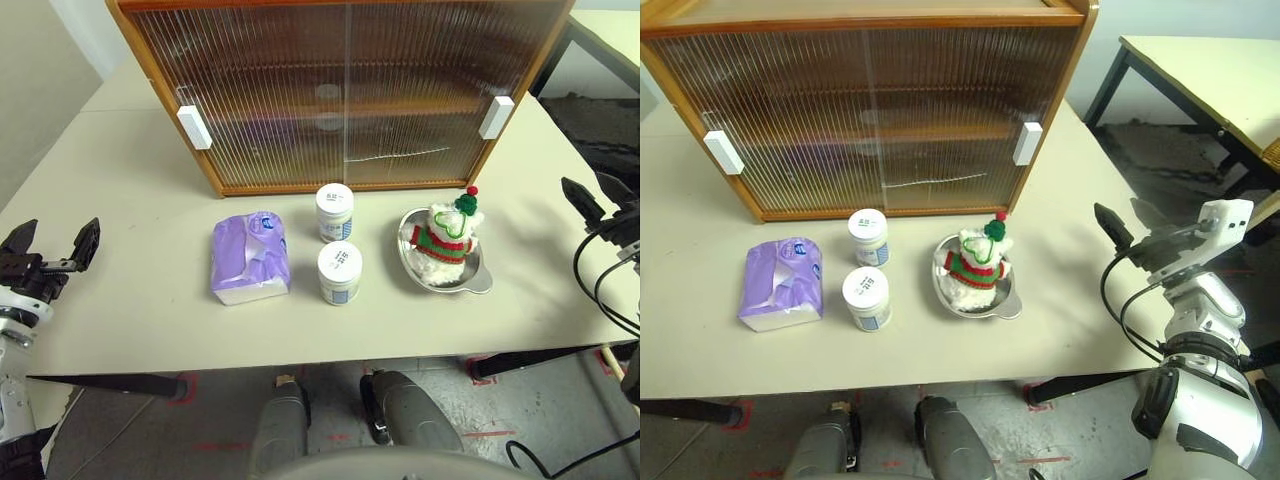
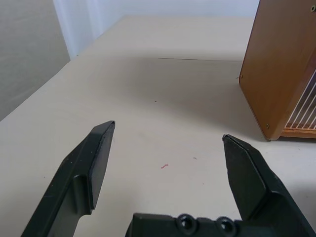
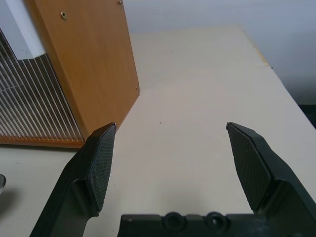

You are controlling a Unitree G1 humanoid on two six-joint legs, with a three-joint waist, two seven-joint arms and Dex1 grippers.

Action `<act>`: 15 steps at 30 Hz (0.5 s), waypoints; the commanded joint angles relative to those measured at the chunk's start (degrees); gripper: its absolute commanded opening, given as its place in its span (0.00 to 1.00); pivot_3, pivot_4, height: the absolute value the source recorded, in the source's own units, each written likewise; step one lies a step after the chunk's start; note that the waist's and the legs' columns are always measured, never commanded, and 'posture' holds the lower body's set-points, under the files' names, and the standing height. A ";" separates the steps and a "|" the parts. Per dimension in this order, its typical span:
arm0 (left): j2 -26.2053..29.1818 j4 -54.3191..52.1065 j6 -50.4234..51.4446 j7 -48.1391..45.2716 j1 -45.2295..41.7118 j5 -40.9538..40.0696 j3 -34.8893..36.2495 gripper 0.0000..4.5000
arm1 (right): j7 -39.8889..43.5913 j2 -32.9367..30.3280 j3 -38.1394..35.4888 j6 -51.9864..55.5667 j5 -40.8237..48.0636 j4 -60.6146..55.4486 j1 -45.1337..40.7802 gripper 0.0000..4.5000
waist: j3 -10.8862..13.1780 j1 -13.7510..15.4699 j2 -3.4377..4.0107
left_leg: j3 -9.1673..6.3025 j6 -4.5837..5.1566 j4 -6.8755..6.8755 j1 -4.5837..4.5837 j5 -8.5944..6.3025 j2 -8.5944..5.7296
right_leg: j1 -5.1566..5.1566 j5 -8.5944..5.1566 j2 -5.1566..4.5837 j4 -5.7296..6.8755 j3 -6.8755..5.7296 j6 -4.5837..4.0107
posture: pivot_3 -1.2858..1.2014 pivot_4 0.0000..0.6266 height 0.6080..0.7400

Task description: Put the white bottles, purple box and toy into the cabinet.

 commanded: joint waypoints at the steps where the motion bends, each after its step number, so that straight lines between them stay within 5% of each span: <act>1: -0.31 0.71 -0.74 -0.37 1.05 0.27 0.30 1.00 | 0.07 -0.11 -0.46 -0.03 0.52 0.54 -0.24 0.99 | -0.01 -0.08 0.01 | 0.00 0.03 0.03 0.01 0.02 0.00 | 0.02 0.03 0.00 0.00 0.00 0.01 | 0.49 0.18 1.00; 11: -1.48 -0.91 -0.88 0.50 1.84 -0.02 -0.06 1.00 | 2.72 -1.37 0.15 2.54 0.26 0.67 -2.24 0.99 | -0.08 -0.05 0.07 | 0.01 0.43 0.14 0.01 0.29 -0.02 | 0.07 0.15 0.00 0.00 -0.01 0.27 | 0.48 0.18 1.00; 15: -1.56 -0.77 -0.60 0.32 1.23 -0.78 0.16 1.00 | 11.00 -2.21 2.07 8.64 0.57 -3.12 -0.55 0.99 | -0.21 -0.04 0.05 | 0.00 0.52 0.14 0.02 0.37 -0.06 | 0.09 0.15 0.00 0.00 -0.03 0.36 | 0.48 0.18 1.00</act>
